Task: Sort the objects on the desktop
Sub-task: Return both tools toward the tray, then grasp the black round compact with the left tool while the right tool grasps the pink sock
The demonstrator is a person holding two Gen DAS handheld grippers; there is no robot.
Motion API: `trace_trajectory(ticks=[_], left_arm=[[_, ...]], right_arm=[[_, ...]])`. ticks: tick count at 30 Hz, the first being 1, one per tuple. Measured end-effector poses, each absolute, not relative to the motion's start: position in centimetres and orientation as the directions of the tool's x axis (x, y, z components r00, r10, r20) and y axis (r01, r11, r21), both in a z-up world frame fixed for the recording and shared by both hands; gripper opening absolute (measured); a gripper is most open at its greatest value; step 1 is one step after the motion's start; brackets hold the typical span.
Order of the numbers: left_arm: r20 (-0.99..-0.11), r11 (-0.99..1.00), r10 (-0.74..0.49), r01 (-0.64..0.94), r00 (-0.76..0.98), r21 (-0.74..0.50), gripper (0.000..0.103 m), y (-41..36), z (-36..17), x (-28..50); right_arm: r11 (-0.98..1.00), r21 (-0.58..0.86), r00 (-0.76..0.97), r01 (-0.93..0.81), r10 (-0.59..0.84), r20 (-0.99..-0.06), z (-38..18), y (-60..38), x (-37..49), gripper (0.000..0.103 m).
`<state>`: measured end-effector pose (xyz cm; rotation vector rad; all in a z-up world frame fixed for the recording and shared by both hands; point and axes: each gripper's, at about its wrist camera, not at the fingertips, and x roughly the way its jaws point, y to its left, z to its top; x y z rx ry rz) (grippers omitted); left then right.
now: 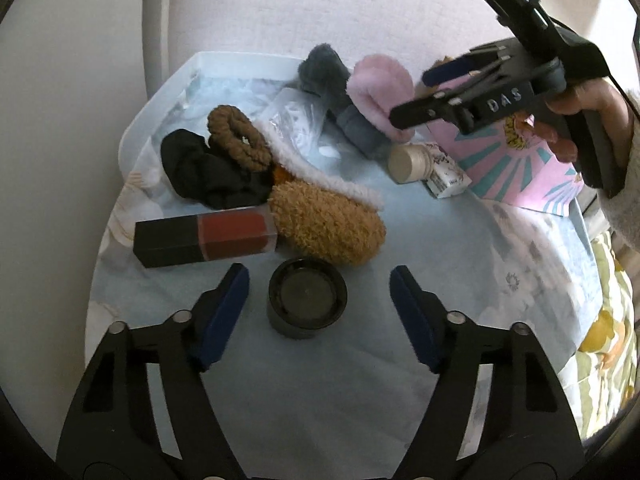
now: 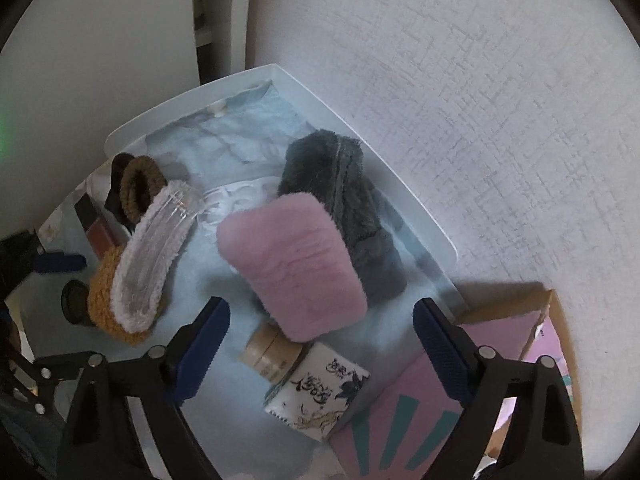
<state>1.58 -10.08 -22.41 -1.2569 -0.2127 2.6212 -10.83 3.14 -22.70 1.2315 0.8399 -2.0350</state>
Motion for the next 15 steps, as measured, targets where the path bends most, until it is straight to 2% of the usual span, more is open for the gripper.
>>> trace_trajectory(ticks=[3, 5, 6, 7, 8, 11, 15], left_arm=[[-0.764, -0.967, 0.254, -0.156, -0.594, -0.201, 0.051, -9.6, -22.8, 1.3], [-0.766, -0.971, 0.241, -0.156, -0.596, -0.183, 0.043, -9.5, -22.9, 1.3], [-0.765, -0.971, 0.238, -0.155, -0.598, -0.182, 0.041, -9.6, -23.0, 1.2], [-0.766, -0.971, 0.238, -0.153, -0.597, -0.183, 0.036, -9.8, -23.0, 1.2], [-0.766, -0.971, 0.24, -0.15, -0.596, -0.187, 0.035, -10.0, -23.1, 1.1], [-0.768, -0.971, 0.237, -0.149, -0.594, -0.185, 0.034, -10.2, -23.1, 1.2], [-0.772, -0.971, 0.237, -0.155, -0.59, -0.18, 0.033, -10.4, -22.7, 1.6]], right_arm=[[-0.599, -0.219, -0.383, 0.77, -0.16, -0.91, -23.1, 2.6, -10.9, 0.08], [-0.587, -0.229, -0.379, 0.776, -0.146, -0.914, -23.6, 2.3, -11.0, 0.064], [-0.586, -0.229, -0.376, 0.777, -0.141, -0.916, -23.8, 2.3, -11.1, 0.06], [-0.587, -0.223, -0.369, 0.778, -0.14, -0.919, -24.0, 2.3, -11.1, 0.05], [-0.591, -0.206, -0.355, 0.78, -0.146, -0.923, -24.1, 2.3, -11.3, 0.044], [-0.62, -0.164, -0.334, 0.767, -0.169, -0.927, -24.2, 2.6, -11.6, 0.038], [-0.632, -0.151, -0.34, 0.76, -0.189, -0.921, -23.4, 3.0, -11.4, 0.036]])
